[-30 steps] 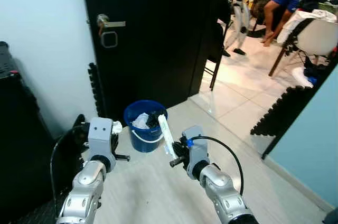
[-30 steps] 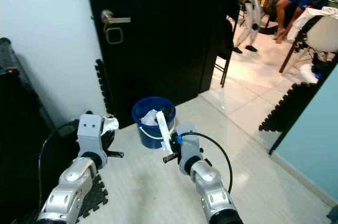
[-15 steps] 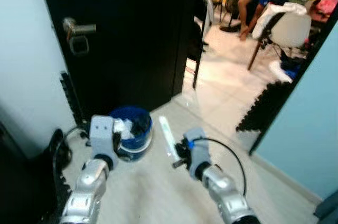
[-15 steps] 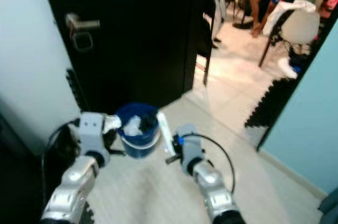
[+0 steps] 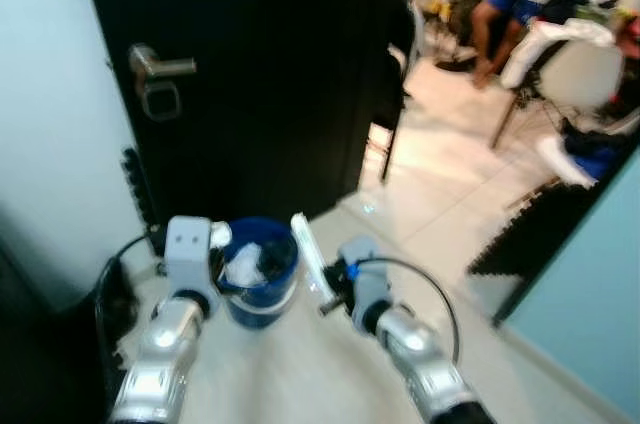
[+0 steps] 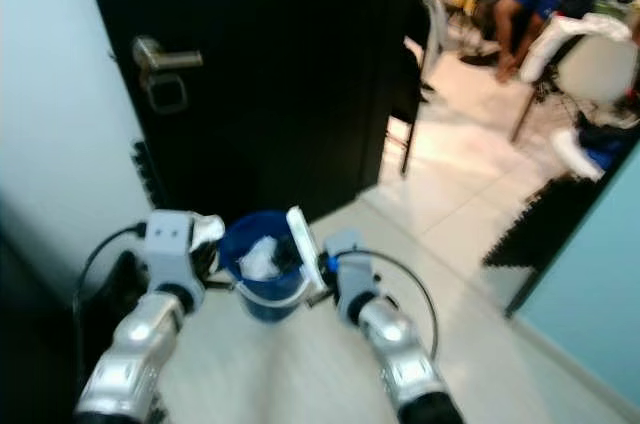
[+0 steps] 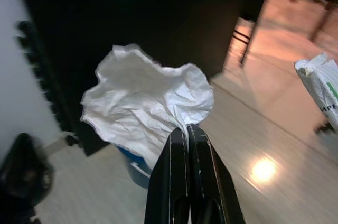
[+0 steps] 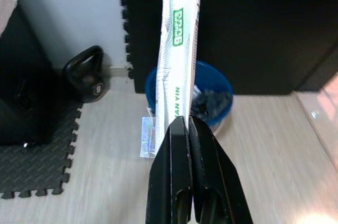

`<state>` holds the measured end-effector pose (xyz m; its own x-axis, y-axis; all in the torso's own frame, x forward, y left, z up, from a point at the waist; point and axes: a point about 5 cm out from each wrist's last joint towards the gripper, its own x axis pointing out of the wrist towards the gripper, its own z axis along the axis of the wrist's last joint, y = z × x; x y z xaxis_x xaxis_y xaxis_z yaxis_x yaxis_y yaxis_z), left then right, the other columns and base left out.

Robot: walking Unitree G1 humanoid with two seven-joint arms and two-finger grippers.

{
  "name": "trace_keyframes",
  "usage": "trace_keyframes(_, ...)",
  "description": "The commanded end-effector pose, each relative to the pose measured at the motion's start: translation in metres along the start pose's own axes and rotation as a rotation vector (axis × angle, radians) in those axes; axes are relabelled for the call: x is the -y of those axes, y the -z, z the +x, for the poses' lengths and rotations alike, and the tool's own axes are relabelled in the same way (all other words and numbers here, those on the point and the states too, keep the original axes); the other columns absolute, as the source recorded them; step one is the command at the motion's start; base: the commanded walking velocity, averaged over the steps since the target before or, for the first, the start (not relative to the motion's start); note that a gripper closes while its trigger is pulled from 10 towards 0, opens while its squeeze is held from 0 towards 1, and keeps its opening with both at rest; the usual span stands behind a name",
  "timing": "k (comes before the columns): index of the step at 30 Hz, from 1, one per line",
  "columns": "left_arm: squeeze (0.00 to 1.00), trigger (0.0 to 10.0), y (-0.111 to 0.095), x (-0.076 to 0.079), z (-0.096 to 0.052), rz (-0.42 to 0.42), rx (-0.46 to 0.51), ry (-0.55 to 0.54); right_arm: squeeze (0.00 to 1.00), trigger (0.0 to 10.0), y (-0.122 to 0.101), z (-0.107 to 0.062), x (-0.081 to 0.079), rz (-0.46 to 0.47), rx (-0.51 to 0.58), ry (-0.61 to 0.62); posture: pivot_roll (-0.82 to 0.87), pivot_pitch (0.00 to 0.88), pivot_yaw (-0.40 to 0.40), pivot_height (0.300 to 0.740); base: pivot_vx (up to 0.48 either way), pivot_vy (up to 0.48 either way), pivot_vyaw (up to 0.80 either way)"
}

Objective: Clean up the room

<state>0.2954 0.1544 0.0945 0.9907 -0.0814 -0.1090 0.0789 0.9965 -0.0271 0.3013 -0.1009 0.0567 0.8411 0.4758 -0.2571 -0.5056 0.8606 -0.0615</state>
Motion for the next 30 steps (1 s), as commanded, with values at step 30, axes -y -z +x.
trace_keyframes(30,0.0,10.0,0.004,0.004,0.006,0.04,-0.043,0.094,0.0,10.0,0.008,0.0,0.004,0.051,-0.032,0.089,0.04,0.0,-0.048,0.74,0.349,0.0,-0.03)
